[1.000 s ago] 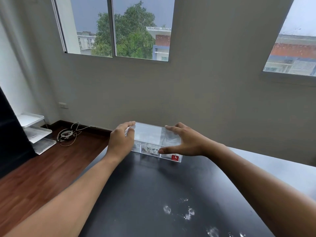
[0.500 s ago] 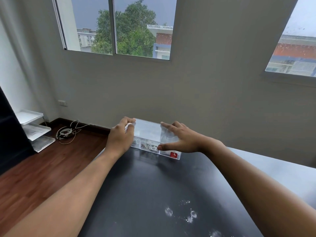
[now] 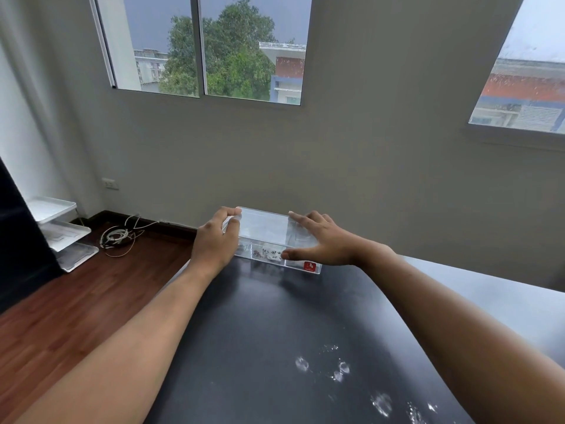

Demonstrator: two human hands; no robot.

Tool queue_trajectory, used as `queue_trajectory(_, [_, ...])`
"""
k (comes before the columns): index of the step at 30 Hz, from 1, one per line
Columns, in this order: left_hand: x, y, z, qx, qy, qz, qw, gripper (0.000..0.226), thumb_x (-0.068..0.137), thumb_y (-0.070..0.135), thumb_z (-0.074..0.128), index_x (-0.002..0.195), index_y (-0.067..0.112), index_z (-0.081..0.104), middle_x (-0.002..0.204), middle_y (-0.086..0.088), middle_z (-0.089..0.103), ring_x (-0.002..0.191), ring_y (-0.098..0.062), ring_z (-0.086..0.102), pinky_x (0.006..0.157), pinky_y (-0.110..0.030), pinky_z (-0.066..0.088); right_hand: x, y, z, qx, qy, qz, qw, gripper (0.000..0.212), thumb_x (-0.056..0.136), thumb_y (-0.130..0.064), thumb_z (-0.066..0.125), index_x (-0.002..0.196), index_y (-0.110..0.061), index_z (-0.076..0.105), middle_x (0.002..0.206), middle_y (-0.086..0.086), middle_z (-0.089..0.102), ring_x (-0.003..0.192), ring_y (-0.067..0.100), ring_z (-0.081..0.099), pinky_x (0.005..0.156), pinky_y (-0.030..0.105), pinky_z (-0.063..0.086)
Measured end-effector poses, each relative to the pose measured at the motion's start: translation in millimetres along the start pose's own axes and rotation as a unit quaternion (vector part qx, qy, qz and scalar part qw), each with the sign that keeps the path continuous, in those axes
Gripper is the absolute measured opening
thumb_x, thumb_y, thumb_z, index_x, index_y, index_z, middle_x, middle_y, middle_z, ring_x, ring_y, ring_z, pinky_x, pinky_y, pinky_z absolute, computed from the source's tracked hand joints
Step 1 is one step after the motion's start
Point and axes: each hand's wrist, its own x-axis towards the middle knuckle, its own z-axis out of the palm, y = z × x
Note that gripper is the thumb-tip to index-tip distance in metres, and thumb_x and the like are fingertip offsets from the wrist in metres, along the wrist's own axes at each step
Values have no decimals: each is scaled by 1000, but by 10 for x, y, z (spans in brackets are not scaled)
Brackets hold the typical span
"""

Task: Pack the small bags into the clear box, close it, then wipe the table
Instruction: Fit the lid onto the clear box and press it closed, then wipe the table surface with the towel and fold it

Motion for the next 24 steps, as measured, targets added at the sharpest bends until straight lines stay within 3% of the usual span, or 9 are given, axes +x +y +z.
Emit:
queue_trajectory(3, [-28, -20, -35, 14, 3, 39, 999, 27, 100, 30, 53, 121, 26, 69, 133, 6, 66, 126, -14, 57, 99, -23, 40, -56, -53, -14, -22, 9, 2, 1000, 111, 79, -82, 61, 165, -34, 10, 161, -5, 28, 152, 21, 17, 126, 41, 15])
queue_trajectory(7, [-99, 2, -152, 50, 21, 126, 990, 32, 102, 27, 52, 129, 22, 67, 141, -8, 60, 137, -16, 49, 113, -38, 40, -229, -82, -2, -29, 59, -11, 998, 115, 80, -86, 55, 165, -30, 2, 173, -4, 3, 158, 19, 1, 129, 43, 5])
queue_trajectory(9, [-178, 79, -209, 35, 35, 149, 988, 30, 103, 25, 52, 128, 21, 68, 140, -5, 61, 135, -14, 51, 110, -32, 41, -349, -67, -22, -21, 80, -9, 997, 107, 85, -85, 49, 165, -30, 3, 174, -3, 1, 159, 19, 0, 129, 43, 4])
queue_trajectory(11, [-282, 185, -240, 14, 42, 169, 985, 29, 103, 25, 52, 127, 25, 68, 138, 3, 62, 132, -9, 53, 107, -23, 41, -488, -33, -80, -5, 95, -3, 995, 97, 91, -80, 44, 165, -30, 6, 173, -1, 5, 159, 19, 3, 128, 41, 6])
queue_trajectory(15, [-554, 433, -169, 8, 10, 227, 974, 27, 102, 27, 51, 123, 28, 68, 135, 10, 64, 130, -4, 53, 108, -25, 40, -816, 100, -244, -6, 121, 10, 993, 86, 100, -66, 45, 166, -27, 5, 169, 4, 21, 156, 22, 16, 125, 37, 15])
queue_trajectory(19, [-857, 740, 67, 17, -45, 269, 962, 25, 100, 24, 56, 121, 31, 67, 132, 14, 65, 127, -5, 55, 111, -37, 41, -1292, 298, -440, -41, 129, 47, 990, 76, 106, -52, 44, 166, -24, 7, 162, 7, 32, 151, 26, 27, 121, 38, 25])
queue_trajectory(23, [-1202, 1097, 426, 20, -124, 304, 944, 30, 97, 28, 59, 126, 35, 62, 129, 15, 63, 125, -7, 56, 104, -27, 45, -1824, 508, -620, -46, 137, 88, 986, 70, 107, -47, 45, 165, -23, 15, 162, 8, 34, 152, 26, 28, 120, 38, 25])
queue_trajectory(24, [-1297, 1198, 526, 29, -145, 311, 939, 32, 96, 33, 59, 128, 36, 60, 130, 16, 62, 126, -8, 55, 105, -32, 45, -1958, 564, -655, -43, 136, 99, 985, 70, 107, -47, 45, 165, -24, 14, 163, 7, 33, 152, 25, 28, 121, 38, 26])
